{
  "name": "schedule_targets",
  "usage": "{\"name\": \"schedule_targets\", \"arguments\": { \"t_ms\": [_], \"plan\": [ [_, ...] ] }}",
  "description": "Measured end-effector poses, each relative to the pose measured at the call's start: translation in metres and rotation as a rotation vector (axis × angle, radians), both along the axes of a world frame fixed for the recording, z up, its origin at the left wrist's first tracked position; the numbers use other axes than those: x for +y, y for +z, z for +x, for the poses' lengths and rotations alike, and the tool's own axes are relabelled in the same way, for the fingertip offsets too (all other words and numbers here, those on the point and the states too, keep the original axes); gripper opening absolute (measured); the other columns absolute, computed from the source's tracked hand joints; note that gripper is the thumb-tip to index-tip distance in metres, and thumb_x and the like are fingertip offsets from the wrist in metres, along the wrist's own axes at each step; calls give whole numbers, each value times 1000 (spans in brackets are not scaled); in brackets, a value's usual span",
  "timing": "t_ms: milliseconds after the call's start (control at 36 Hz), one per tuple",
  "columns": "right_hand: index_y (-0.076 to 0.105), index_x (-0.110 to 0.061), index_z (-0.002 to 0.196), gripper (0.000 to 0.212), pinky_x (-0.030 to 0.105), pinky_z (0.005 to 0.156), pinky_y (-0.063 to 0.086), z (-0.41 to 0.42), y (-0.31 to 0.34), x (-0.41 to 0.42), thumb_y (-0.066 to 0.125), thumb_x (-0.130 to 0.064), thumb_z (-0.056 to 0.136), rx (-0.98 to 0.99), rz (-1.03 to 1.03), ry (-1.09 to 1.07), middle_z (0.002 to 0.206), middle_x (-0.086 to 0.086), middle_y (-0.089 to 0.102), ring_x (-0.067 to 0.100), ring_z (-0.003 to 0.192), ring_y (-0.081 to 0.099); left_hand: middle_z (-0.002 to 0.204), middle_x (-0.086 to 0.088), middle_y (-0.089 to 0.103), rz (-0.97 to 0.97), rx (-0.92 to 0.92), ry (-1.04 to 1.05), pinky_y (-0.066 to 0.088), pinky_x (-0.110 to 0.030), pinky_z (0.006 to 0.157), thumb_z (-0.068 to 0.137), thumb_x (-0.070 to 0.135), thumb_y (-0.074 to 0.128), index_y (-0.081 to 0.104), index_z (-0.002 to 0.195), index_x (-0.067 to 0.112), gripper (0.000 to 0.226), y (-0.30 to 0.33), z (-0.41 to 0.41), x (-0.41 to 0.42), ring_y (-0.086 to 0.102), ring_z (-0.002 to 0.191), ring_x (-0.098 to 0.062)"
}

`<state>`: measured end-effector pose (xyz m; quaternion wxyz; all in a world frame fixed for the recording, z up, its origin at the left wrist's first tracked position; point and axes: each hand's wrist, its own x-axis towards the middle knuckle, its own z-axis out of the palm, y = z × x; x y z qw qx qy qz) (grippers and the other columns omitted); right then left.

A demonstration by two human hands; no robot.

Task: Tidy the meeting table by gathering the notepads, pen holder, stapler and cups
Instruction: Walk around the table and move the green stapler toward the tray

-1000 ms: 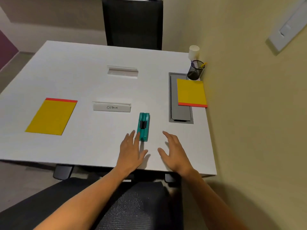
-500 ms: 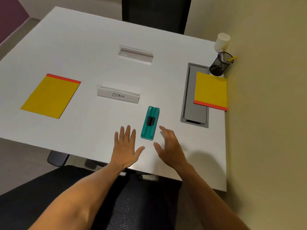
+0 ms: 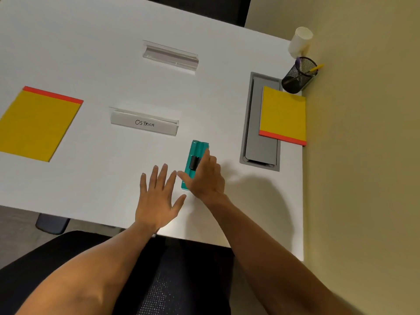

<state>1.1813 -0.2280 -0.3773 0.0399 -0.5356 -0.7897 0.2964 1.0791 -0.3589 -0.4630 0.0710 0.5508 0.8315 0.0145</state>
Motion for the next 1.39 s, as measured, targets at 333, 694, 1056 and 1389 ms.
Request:
{"name": "schedule_targets", "arguments": {
  "t_ms": [333,694,1056,1389],
  "plan": [
    [27,-12,152,86,38,99,55,20,-1,32,78,-27,85,-18,6,12,137,11,50,29,127,50,169,-8,10,-10,2,-2,7,-61,122,93,75,20,26,157,25,82,4,0,0,5,155,-35],
    [45,-13,143,65,30,89,46,152,35,131,67,-5,83,-139,71,-89,133,10,51,24,119,45,166,-11,20,26,-54,-23,10,-60,121,95,66,25,34,154,19,76,11,1,-2,11,154,-35],
    [44,0,138,55,44,108,44,199,17,128,68,-8,89,-86,-11,-663,138,20,42,35,133,38,166,-12,21,20,-62,-18,10,-60,121,95,66,22,35,154,18,77,15,2,-2,13,154,-36],
    [47,0,137,51,46,110,46,198,12,129,68,-13,92,-24,-5,-680,136,20,46,36,130,45,166,-11,21,28,-64,-15,8,-59,121,95,66,23,36,153,18,76,13,1,-3,11,154,-35]
  ]
}}
